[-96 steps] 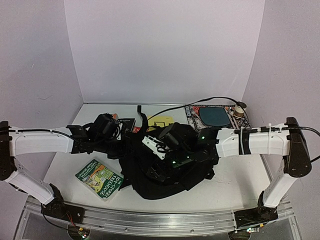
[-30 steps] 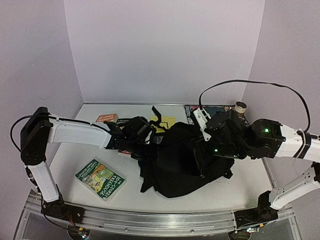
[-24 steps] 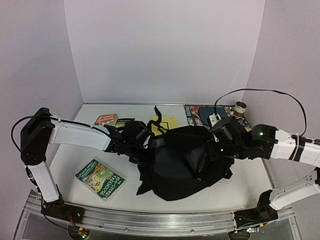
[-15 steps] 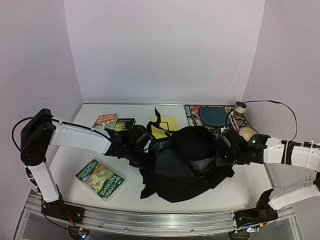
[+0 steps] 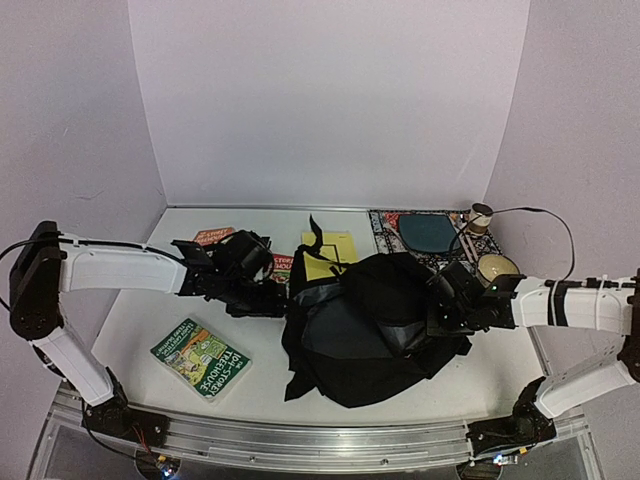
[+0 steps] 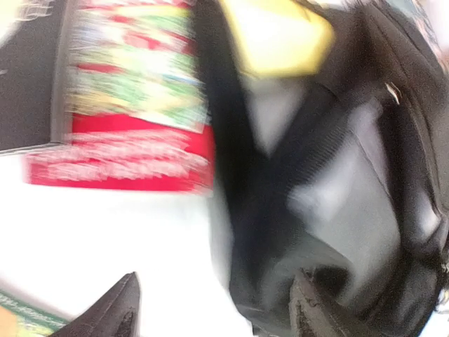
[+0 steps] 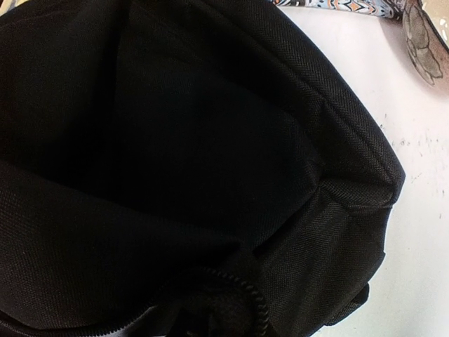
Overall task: Pack the student bag
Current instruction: Open the largest pocket of the student bag, then move the book to the center of the board.
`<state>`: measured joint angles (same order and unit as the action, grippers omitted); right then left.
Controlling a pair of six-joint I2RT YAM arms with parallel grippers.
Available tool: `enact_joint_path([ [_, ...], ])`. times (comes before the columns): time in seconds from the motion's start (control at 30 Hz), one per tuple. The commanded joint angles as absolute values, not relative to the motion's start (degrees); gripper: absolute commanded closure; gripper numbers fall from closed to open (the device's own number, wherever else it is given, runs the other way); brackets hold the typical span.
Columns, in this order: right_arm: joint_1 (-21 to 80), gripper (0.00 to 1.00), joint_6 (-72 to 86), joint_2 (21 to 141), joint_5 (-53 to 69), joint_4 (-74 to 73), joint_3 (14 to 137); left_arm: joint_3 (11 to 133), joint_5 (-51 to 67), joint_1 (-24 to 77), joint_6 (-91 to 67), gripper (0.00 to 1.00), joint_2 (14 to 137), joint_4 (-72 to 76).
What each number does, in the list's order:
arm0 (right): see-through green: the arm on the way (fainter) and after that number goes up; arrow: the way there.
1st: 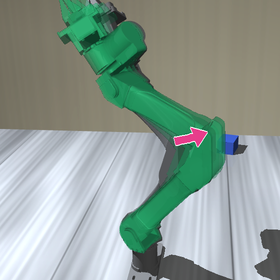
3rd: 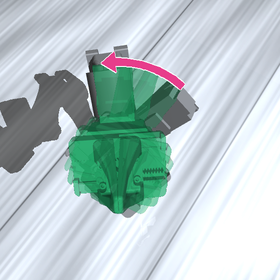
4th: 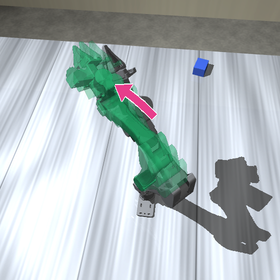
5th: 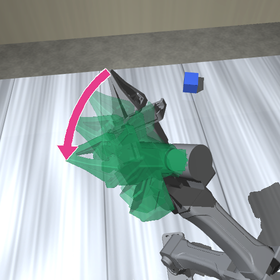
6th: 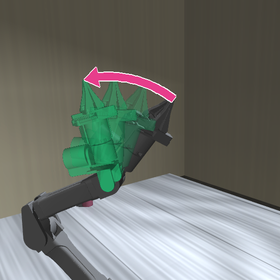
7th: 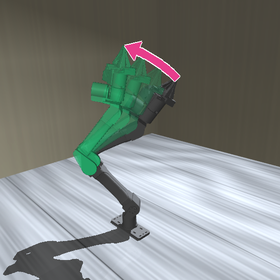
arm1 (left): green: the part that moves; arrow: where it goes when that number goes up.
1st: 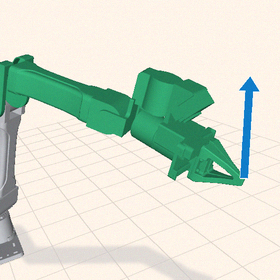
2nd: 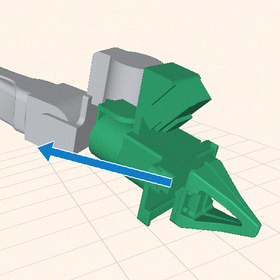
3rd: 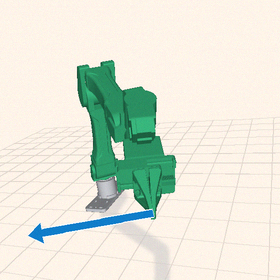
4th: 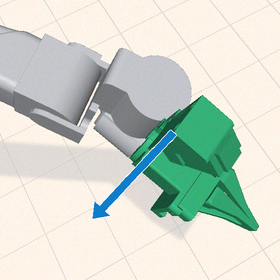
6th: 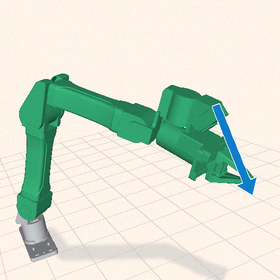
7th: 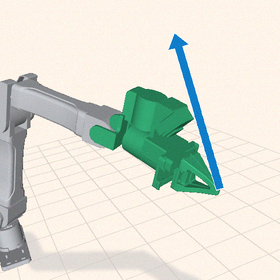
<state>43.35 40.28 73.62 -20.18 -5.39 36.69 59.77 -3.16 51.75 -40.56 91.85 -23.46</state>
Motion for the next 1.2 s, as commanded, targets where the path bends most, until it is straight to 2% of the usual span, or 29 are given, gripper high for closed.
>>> enact_joint_path([
  [0.0,43.1,0.77,37.7,72.1,-18.3,-6.1,37.2,56.3,-6.5,44.4,-43.1,0.19,85.1,-27.8],
  [0.13,43.1,0.59,34.9,70.7,-16.7,-6.0,38.4,54.3,-6.5,37.8,-43.3,0.12,81.8,-27.8],
  [0.4,43.1,0.31,29.8,69.7,-8.6,-6.1,41.7,47.8,-0.6,26.6,-48.1,0.08,79.0,-29.1],
  [0.57,43.1,0.13,26.1,67.9,-5.8,-6.8,43.5,46.9,-3.5,26.0,-54.8,0.06,78.4,-41.0],
  [0.67,43.1,0.05,23.5,68.0,-3.5,-7.4,45.5,48.0,-6.3,26.0,-56.5,0.05,78.0,-49.3],
  [0.87,43.1,0.02,19.5,68.5,-2.9,-8.6,49.1,45.2,-7.5,26.0,-63.3,0.04,72.5,-56.7],
  [1.0,43.1,0.02,18.1,68.9,-2.7,-8.6,50.4,40.6,-6.5,26.0,-67.2,0.05,69.9,-56.2],
  [1.17,43.1,0.02,16.9,69.2,-3.1,-8.6,51.2,40.1,-1.4,26.2,-64.3,0.06,74.2,-49.5],
])
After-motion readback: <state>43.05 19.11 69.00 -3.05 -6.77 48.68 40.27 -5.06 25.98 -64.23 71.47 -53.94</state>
